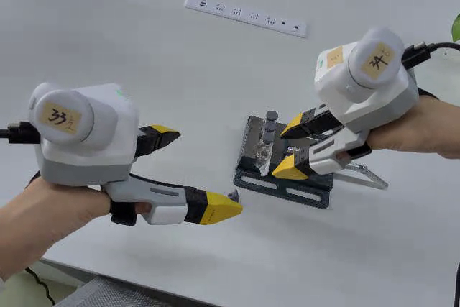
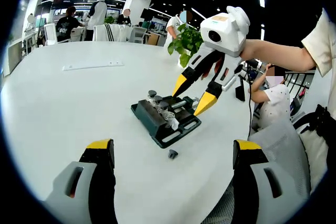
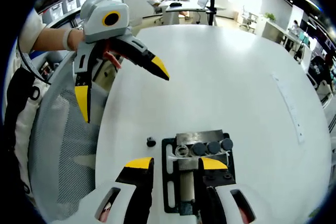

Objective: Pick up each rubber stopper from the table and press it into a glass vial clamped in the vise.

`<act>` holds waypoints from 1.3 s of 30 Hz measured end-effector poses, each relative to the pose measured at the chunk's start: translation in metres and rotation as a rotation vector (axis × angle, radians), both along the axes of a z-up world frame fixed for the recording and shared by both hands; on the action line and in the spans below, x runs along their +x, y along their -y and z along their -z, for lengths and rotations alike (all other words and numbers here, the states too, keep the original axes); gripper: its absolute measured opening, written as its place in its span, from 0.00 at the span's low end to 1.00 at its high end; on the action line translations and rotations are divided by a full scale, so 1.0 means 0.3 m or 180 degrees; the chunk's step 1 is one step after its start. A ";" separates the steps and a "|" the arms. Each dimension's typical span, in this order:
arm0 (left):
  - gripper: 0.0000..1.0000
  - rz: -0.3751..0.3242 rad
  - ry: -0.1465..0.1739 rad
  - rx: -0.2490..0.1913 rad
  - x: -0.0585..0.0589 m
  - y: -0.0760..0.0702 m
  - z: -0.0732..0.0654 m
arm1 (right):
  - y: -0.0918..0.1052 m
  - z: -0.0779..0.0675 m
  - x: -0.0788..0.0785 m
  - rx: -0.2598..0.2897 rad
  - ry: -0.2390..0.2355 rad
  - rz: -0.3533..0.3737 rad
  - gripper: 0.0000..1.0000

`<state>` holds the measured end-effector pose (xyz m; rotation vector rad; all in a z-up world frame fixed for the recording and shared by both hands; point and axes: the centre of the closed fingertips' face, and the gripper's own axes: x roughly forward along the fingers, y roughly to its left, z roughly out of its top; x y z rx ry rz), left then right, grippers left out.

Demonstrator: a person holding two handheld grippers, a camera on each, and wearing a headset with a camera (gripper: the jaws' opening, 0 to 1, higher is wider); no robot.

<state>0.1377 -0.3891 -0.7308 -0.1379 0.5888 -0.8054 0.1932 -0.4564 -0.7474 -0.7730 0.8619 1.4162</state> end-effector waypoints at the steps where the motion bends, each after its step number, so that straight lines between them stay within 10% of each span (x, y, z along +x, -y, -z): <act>1: 0.93 -0.0002 0.0002 -0.0001 0.001 0.000 0.001 | -0.003 -0.002 0.007 -0.0003 -0.0003 0.0001 0.28; 12: 0.93 -0.0034 -0.0015 -0.0042 0.008 -0.003 0.008 | -0.037 0.018 0.082 -0.0129 0.0030 -0.0087 0.15; 39: 0.93 -0.0073 -0.0088 -0.0077 0.007 -0.019 0.043 | -0.053 0.055 0.078 -0.0282 -0.0157 -0.0196 0.00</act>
